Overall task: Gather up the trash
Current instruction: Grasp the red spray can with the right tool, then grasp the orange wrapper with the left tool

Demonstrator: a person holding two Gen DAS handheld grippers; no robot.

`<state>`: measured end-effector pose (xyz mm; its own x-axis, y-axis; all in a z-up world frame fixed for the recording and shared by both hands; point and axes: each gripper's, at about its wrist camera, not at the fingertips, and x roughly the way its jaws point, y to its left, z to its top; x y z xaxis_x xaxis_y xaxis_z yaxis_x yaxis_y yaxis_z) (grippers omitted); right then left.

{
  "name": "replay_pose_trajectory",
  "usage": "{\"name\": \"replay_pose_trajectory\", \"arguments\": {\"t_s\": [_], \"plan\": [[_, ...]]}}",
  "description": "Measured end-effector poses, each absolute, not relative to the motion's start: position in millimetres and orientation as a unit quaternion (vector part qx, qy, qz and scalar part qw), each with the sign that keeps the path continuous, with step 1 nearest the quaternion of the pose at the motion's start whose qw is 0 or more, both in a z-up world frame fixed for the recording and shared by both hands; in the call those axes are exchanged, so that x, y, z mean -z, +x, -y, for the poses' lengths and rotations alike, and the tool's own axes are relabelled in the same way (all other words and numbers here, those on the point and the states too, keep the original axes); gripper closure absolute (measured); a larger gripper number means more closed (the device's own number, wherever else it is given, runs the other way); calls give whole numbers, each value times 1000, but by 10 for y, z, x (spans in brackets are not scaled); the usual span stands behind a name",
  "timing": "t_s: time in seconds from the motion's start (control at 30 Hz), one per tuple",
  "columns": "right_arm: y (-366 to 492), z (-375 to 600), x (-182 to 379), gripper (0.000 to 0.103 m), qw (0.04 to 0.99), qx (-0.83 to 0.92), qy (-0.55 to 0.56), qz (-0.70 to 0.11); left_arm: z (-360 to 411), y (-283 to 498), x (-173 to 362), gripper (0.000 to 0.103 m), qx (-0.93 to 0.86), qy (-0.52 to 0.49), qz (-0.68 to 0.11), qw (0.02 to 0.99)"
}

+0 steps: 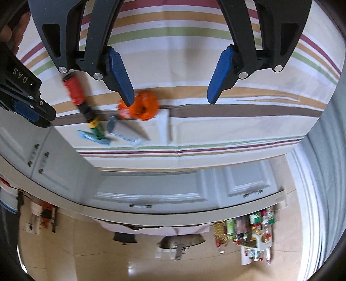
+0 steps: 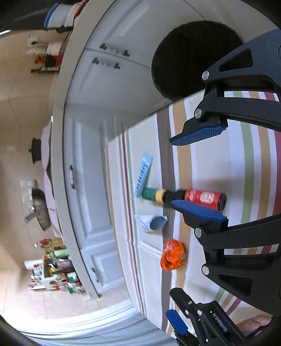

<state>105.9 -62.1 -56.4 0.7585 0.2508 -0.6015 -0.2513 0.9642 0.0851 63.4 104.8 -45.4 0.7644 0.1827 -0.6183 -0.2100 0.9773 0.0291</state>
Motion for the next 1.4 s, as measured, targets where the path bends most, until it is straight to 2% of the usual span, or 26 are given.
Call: {"name": "replay_pose_trajectory", "arguments": {"t_s": [0.53,0.6,0.67,0.77,1.4], "plan": [[1294,240,857,53,902,-138,-33,-407,-1513,674,626,30,-127,-54,-359,923],[1318,211,889,56,897,-139,-38,-417,-1521,674,642,30,-126,-58,-362,922],[1329,204,915,70,893,-140,-40,-425,-1523,687,656,30,-124,-60,-366,921],[1336,185,941,80,888,-145,-45,-433,-1508,698,664,30,-120,-63,-368,920],[1348,553,716,80,916,-118,-35,-381,-1047,925,614,28,-68,-42,-367,927]]}}
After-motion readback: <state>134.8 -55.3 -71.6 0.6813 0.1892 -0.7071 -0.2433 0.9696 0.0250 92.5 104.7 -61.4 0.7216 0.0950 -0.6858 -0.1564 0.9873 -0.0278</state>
